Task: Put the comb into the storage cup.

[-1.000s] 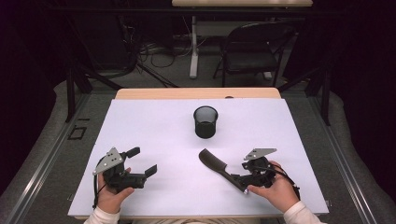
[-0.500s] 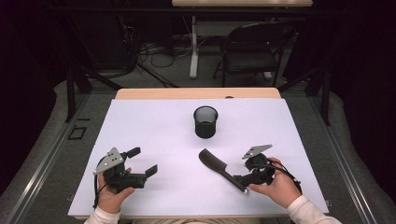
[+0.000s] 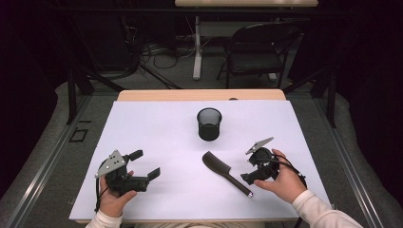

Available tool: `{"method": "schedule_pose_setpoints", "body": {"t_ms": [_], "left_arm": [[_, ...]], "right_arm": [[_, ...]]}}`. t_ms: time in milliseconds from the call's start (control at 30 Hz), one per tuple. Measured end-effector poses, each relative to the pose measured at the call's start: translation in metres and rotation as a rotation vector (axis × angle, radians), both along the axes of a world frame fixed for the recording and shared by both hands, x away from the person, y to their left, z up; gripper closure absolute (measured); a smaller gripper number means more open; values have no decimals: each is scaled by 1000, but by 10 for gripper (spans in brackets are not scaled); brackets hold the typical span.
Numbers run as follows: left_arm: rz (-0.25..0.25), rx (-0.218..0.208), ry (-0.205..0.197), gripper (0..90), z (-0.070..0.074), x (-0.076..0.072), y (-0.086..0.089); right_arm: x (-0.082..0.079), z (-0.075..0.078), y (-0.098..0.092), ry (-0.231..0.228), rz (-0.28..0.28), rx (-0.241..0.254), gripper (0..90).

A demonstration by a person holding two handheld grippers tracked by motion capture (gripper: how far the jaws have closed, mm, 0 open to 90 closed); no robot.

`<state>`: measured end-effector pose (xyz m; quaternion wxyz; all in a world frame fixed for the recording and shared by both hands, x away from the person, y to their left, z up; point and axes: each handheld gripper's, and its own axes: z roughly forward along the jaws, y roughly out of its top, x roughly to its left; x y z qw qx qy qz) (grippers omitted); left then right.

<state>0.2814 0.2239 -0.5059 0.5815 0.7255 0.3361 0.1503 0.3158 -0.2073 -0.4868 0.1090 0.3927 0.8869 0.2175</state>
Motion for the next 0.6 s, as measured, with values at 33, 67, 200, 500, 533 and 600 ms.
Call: {"method": "schedule_pose_setpoints", "body": {"t_ms": [33,67,200,500,533,600], "left_arm": [[0,-1,0,17,0,0,0],[-2,-1,1,17,0,0,0],[-2,-3,-2,16,0,0,-1],[-4,-1,-1,17,0,0,0],[-4,-1,-1,17,0,0,0],[-5,0,-1,17,0,0,0]], "right_arm": [[1,1,1,7,-6,-9,218],[2,1,1,-1,-10,-5,205],[6,3,4,10,-14,-32,164],[11,3,14,35,-13,-71,147],[12,2,16,40,-17,-71,147],[12,1,17,48,-5,-82,147]]}}
